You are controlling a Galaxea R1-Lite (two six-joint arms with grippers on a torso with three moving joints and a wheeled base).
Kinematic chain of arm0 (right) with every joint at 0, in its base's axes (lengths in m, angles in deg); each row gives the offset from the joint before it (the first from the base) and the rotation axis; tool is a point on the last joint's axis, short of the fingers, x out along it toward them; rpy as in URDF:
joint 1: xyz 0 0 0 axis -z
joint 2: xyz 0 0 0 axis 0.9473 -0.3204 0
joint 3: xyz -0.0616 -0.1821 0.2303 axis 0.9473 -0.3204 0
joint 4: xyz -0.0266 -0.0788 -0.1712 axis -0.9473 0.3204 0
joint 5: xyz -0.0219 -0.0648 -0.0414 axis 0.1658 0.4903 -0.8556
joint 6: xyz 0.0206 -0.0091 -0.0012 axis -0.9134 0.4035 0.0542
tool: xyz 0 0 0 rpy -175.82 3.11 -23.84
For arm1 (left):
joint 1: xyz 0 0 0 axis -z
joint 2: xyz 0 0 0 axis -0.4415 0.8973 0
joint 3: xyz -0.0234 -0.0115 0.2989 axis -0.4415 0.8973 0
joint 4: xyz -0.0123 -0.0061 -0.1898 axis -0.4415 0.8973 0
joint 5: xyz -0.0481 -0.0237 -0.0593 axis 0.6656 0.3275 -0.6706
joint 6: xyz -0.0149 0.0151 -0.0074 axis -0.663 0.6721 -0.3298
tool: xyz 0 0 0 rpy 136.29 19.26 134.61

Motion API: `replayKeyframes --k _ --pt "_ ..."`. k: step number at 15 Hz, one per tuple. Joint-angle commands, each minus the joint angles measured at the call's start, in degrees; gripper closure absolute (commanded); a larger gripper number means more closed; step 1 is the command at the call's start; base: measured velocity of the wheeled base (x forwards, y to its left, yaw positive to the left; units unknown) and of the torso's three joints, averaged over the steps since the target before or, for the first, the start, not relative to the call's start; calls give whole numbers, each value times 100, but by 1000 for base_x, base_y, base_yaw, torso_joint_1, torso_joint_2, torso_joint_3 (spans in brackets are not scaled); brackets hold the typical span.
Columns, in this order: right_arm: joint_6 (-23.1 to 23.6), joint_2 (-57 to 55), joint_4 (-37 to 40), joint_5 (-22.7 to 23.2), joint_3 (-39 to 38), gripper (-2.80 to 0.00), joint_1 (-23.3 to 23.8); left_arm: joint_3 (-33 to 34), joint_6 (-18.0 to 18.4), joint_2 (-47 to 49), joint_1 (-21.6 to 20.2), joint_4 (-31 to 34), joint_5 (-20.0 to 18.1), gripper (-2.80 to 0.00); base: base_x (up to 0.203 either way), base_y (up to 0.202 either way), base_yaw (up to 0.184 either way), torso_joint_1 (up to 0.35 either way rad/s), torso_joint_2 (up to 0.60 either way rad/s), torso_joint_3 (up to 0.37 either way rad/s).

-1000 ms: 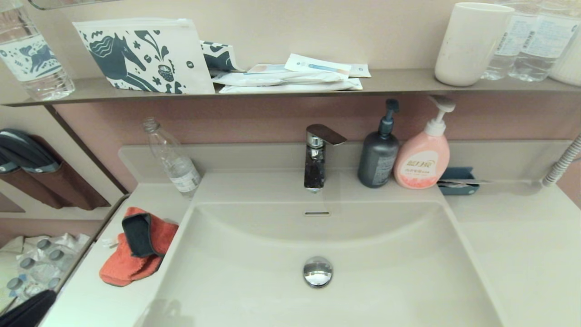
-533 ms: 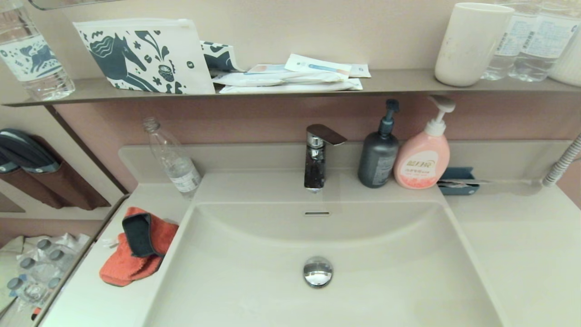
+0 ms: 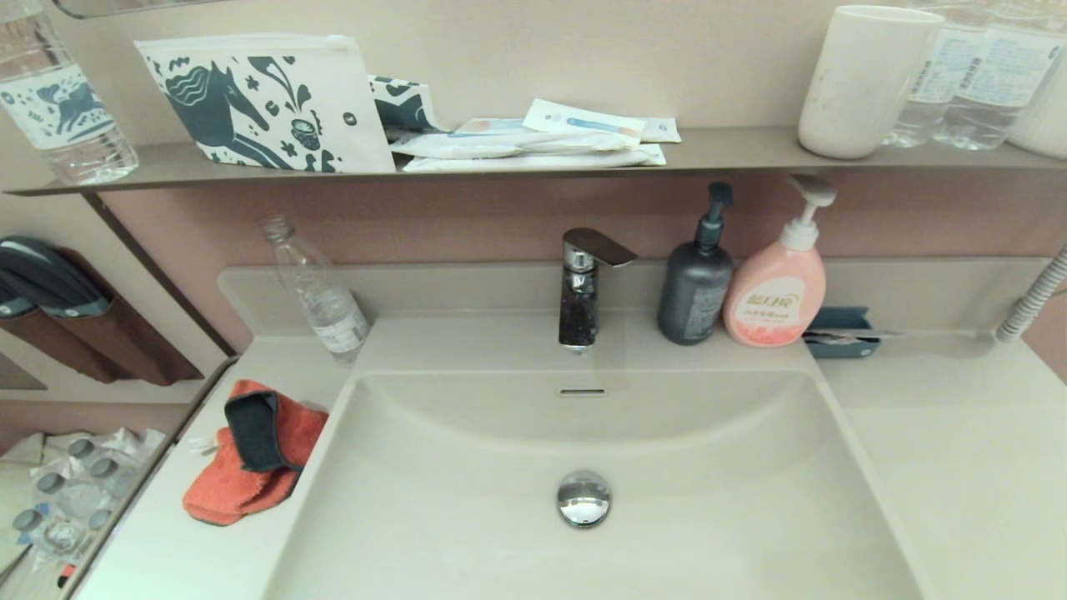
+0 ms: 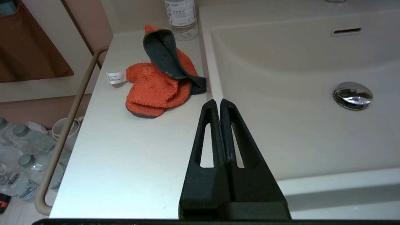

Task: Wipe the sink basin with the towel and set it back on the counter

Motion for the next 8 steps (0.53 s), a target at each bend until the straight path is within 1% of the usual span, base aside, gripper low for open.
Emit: replayKeyframes --k 1,8 --pt "2 -9 2 0 0 0 -1 241 10 -13 -1 -129 1 0 0 0 0 0 0 0" --pt "2 -9 2 0 0 0 -1 241 -33 -13 -1 -143 -17 0 0 0 0 0 0 0"
